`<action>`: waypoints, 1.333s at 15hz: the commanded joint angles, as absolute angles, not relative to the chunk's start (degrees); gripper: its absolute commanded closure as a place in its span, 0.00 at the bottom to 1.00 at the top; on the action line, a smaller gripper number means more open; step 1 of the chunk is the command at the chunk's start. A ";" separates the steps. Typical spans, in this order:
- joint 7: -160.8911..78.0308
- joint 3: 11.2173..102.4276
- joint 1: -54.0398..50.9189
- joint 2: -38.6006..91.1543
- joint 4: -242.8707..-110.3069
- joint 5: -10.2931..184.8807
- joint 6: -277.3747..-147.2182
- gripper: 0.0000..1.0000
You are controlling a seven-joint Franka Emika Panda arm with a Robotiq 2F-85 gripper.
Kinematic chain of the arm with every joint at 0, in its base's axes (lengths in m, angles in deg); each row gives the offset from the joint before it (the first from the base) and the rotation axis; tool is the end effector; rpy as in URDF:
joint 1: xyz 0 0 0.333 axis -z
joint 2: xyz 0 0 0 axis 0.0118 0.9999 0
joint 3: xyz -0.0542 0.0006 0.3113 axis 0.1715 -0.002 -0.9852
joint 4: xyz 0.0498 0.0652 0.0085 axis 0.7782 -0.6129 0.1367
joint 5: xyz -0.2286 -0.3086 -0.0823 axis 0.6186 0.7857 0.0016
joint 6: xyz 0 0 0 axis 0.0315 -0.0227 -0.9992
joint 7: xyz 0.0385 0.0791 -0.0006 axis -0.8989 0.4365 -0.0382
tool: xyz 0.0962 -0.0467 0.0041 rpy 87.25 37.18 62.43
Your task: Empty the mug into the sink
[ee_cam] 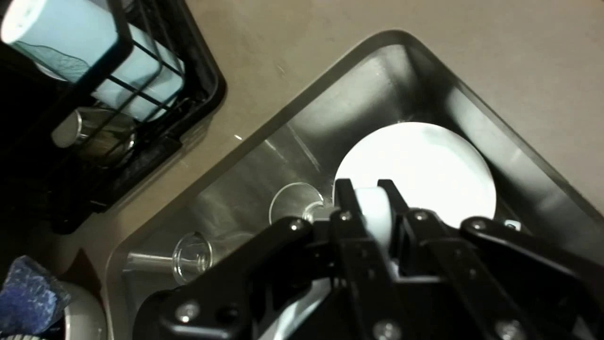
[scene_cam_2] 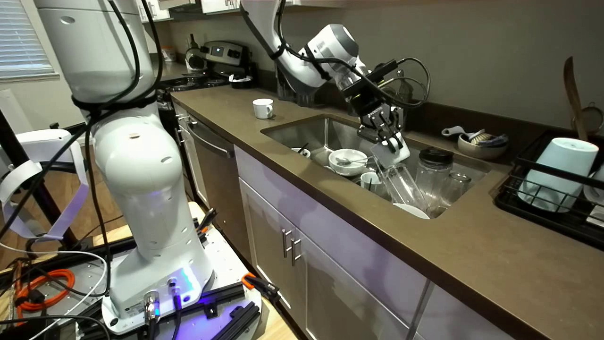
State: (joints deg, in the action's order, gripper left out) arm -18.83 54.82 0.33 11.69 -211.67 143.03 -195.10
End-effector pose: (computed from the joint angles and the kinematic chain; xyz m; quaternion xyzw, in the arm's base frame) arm 0.5189 -0.0734 0.3635 0.8241 0.3808 -0.1642 0.3860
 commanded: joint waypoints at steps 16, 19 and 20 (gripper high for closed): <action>-40.71 46.90 -6.78 10.23 -220.94 165.66 -167.12 0.95; -42.19 45.64 -8.14 10.76 -221.81 166.02 -162.87 0.95; -42.49 45.31 -8.45 10.89 -222.02 166.00 -161.91 0.95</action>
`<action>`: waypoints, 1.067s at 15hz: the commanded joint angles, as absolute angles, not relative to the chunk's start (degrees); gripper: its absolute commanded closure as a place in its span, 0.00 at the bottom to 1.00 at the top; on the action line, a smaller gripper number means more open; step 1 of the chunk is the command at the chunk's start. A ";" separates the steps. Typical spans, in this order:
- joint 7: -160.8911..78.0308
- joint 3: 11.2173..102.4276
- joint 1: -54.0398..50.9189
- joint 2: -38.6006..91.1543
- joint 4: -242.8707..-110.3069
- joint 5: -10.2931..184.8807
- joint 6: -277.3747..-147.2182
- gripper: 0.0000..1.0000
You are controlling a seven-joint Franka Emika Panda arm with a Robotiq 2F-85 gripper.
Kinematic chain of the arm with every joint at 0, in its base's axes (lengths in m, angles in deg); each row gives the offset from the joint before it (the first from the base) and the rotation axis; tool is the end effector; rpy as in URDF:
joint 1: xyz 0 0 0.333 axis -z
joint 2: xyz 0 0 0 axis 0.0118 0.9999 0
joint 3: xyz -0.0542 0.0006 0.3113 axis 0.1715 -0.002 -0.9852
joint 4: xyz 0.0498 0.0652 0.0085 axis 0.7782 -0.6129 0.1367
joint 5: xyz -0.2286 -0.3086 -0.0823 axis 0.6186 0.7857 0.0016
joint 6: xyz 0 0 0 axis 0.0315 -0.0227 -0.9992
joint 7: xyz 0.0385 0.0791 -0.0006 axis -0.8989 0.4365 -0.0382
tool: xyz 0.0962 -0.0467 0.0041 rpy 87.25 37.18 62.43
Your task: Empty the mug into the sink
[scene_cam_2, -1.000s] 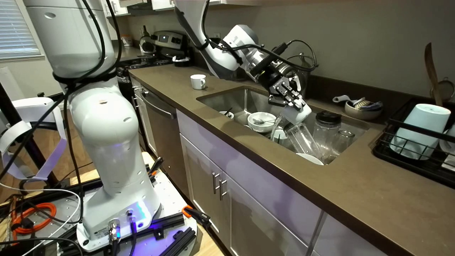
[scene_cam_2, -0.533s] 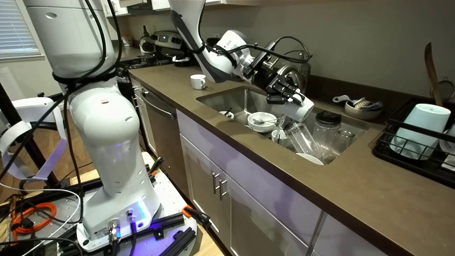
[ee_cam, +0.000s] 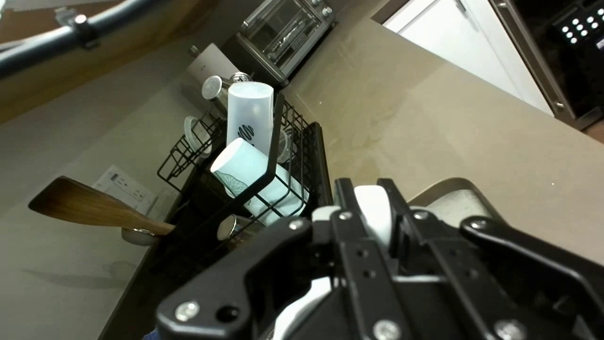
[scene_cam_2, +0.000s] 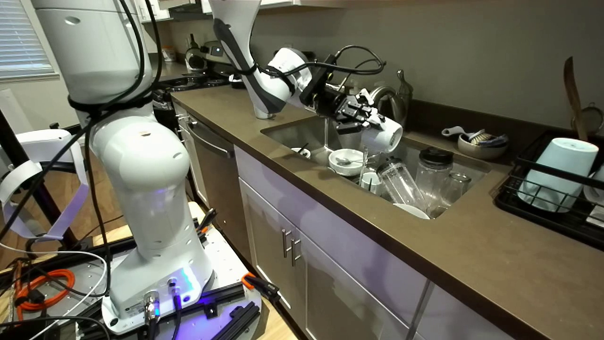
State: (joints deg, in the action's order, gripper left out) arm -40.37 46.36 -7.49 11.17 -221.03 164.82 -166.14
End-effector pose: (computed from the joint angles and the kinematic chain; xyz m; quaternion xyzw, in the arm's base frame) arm 0.4627 -0.0013 0.3398 0.6690 0.3144 -0.2308 0.6327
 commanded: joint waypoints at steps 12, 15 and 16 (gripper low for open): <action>-42.70 45.35 -8.31 11.77 -221.55 164.79 -162.27 0.84; -43.53 45.29 -8.41 12.14 -221.79 165.92 -161.64 0.96; -43.48 45.29 -8.41 12.31 -221.81 165.94 -161.65 0.96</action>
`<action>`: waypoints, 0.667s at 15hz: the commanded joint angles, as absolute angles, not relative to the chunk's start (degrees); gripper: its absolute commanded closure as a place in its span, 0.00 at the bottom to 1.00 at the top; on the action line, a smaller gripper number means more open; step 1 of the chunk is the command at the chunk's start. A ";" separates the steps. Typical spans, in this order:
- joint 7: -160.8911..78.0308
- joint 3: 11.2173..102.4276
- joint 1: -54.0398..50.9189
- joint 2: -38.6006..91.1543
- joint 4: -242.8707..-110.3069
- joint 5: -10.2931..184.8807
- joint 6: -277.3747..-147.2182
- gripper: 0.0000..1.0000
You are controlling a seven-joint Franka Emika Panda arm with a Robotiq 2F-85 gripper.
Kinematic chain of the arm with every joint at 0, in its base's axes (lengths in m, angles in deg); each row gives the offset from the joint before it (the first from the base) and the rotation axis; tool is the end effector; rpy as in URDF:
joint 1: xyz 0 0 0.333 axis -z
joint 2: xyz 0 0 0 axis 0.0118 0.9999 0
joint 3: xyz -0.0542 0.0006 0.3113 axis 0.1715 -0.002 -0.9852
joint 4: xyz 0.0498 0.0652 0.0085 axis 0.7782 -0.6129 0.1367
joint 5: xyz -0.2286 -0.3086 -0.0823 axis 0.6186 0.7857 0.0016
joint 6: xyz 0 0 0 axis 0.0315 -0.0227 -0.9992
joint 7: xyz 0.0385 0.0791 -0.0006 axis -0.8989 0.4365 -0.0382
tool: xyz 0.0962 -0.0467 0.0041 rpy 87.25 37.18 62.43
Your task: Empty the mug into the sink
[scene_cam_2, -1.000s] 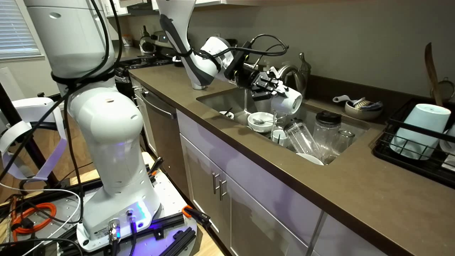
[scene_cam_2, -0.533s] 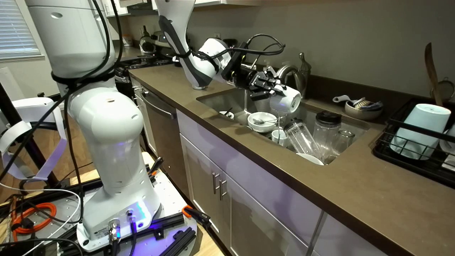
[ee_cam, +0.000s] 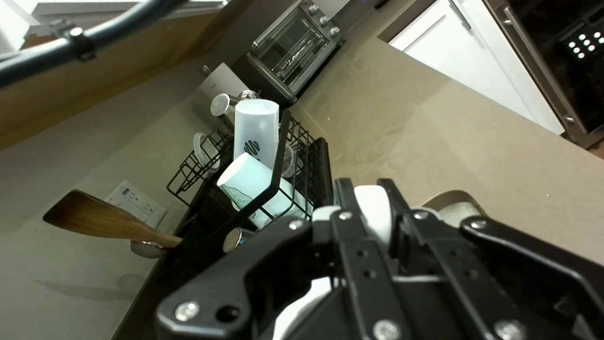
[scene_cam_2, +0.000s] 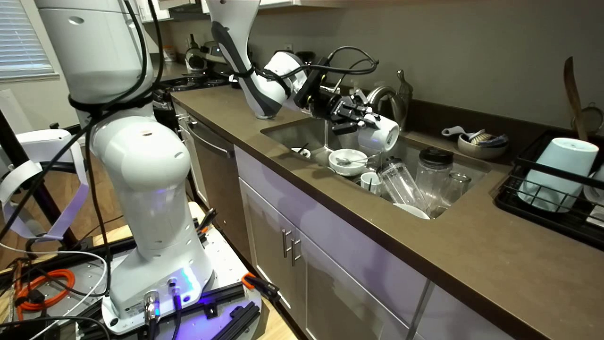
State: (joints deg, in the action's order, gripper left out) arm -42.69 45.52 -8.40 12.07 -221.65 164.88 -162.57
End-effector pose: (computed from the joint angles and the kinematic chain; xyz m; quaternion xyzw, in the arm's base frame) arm 0.4558 0.0057 0.3335 0.6569 0.2998 -0.2369 0.6500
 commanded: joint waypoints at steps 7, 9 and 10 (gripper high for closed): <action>-39.39 46.27 -6.93 11.24 -220.69 159.88 -169.18 0.96; -38.13 47.33 -6.03 10.40 -220.27 157.54 -172.64 0.96; -37.55 47.91 -5.52 10.02 -220.07 156.57 -174.19 0.96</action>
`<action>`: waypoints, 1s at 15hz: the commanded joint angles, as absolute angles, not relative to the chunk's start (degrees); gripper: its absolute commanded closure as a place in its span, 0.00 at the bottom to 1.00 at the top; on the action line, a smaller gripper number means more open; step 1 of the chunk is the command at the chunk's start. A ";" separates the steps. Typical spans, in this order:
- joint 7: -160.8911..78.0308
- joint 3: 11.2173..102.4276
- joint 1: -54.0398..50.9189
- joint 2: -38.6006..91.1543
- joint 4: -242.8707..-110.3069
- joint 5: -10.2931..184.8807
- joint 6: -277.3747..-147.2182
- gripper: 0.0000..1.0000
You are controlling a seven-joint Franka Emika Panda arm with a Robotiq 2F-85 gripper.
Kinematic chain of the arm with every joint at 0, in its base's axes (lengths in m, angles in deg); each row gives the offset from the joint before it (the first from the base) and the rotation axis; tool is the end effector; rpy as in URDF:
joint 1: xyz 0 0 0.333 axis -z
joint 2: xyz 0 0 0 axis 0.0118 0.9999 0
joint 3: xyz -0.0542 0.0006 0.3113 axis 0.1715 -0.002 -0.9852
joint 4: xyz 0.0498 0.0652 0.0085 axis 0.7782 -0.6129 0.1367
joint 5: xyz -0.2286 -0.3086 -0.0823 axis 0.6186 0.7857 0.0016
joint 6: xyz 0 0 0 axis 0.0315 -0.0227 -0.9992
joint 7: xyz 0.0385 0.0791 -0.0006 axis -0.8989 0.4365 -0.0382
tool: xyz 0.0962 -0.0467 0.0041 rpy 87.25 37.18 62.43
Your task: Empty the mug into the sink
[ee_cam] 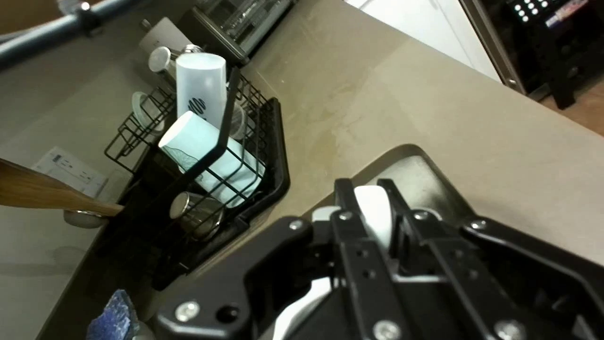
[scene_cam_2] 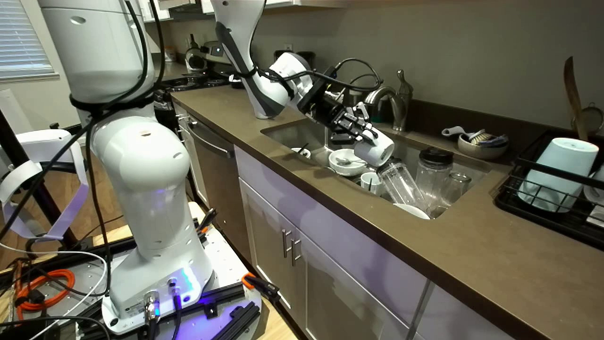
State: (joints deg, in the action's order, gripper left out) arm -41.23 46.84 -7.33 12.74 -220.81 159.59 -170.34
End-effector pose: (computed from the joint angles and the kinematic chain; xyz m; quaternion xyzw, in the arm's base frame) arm 0.4610 0.0018 0.3174 0.7068 0.3212 -0.2302 0.5867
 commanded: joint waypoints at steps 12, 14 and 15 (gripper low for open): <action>-29.84 57.00 1.65 5.00 -217.40 143.58 -189.49 0.96; -28.52 58.14 2.37 4.47 -217.17 141.14 -191.81 0.96; -27.96 58.67 2.71 4.34 -217.01 139.92 -192.71 0.96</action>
State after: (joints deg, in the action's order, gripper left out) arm -31.68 57.71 1.25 6.23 -217.50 143.62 -189.76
